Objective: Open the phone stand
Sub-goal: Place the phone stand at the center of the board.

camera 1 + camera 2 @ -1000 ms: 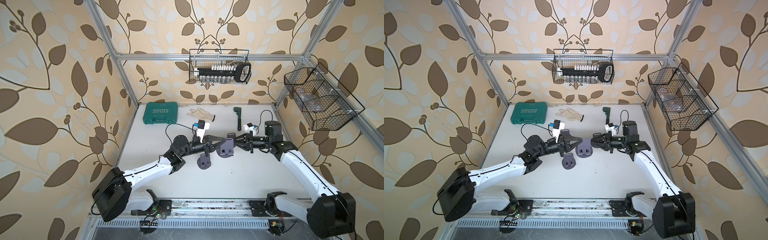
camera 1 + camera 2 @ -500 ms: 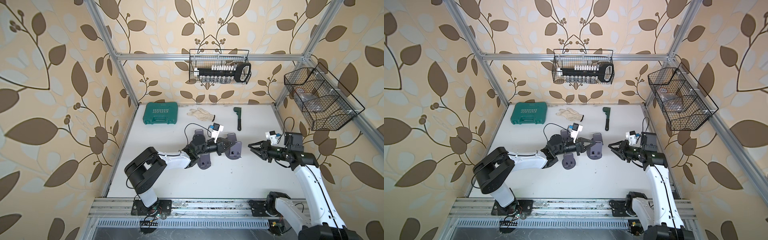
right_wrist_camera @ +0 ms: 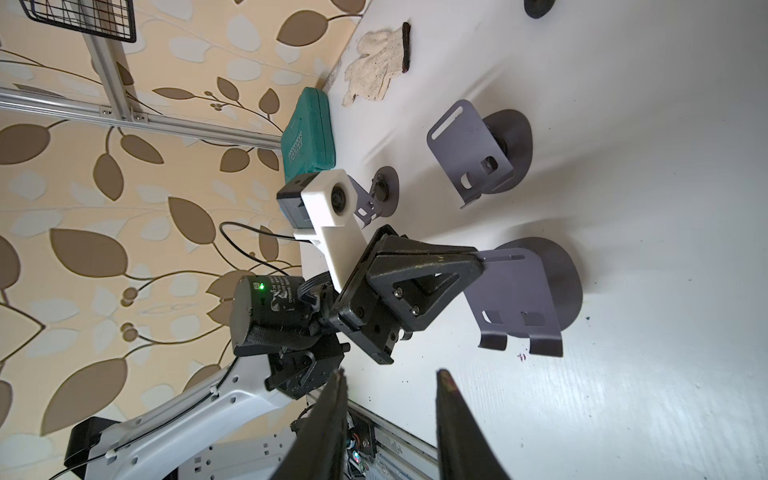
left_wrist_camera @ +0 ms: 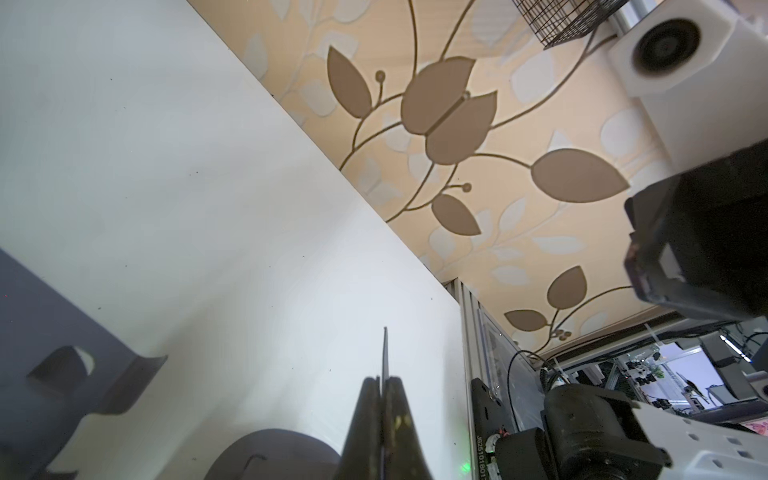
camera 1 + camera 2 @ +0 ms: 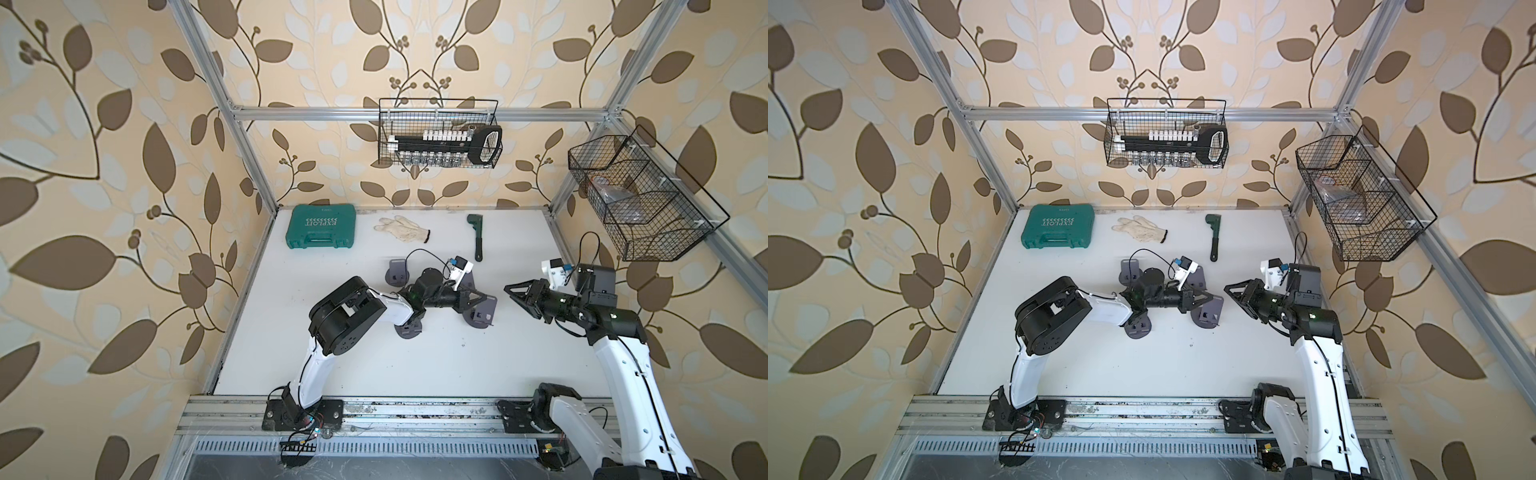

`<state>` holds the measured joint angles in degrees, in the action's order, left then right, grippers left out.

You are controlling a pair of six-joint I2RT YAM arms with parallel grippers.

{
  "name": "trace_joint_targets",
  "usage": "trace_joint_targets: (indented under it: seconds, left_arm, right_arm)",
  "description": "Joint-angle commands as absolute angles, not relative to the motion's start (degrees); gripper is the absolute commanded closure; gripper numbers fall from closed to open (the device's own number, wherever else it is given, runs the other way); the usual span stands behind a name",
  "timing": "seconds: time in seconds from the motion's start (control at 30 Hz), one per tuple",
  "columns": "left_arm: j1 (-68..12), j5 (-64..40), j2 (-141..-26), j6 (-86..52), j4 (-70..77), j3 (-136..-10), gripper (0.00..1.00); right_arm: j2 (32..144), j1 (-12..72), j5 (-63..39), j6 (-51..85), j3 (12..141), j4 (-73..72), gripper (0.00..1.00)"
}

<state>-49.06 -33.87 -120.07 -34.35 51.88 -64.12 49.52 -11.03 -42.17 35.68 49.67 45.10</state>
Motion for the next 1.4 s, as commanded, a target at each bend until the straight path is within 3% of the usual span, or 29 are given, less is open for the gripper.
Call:
trace_joint_targets:
  seconds: [0.0, 0.37, 0.6, 0.9, 1.23, 1.37]
  left_arm:
    - [-48.85, -32.71, -118.46, -29.67, 47.54, -65.39, 1.0]
    - [-48.78, -27.95, -113.75, -28.49, 42.27, -58.1, 1.0]
    - [-48.78, -26.61, -109.45, -27.16, 38.75, -56.78, 0.72]
    - [-48.78, -24.79, -100.71, -25.77, 33.28, -55.94, 0.49]
    - [-47.21, -15.7, -84.24, -17.3, -12.03, -70.75, 0.29]
    - [-39.06, -16.42, -76.11, -18.61, -20.61, -69.39, 0.14]
  right_arm:
    - [49.91, -11.25, -42.36, 34.5, 49.18, 43.67, 0.68]
    - [49.74, -11.26, -43.91, 34.69, 47.61, 41.9, 0.68]
    - [49.31, -11.26, -44.24, 34.91, 46.92, 41.31, 0.68]
    - [47.89, -11.25, -43.73, 34.73, 47.93, 41.53, 0.68]
    - [50.39, -10.56, -29.81, 28.99, 52.99, 38.35, 0.65]
    - [52.51, -0.52, -16.39, 26.43, 55.27, 33.54, 0.55]
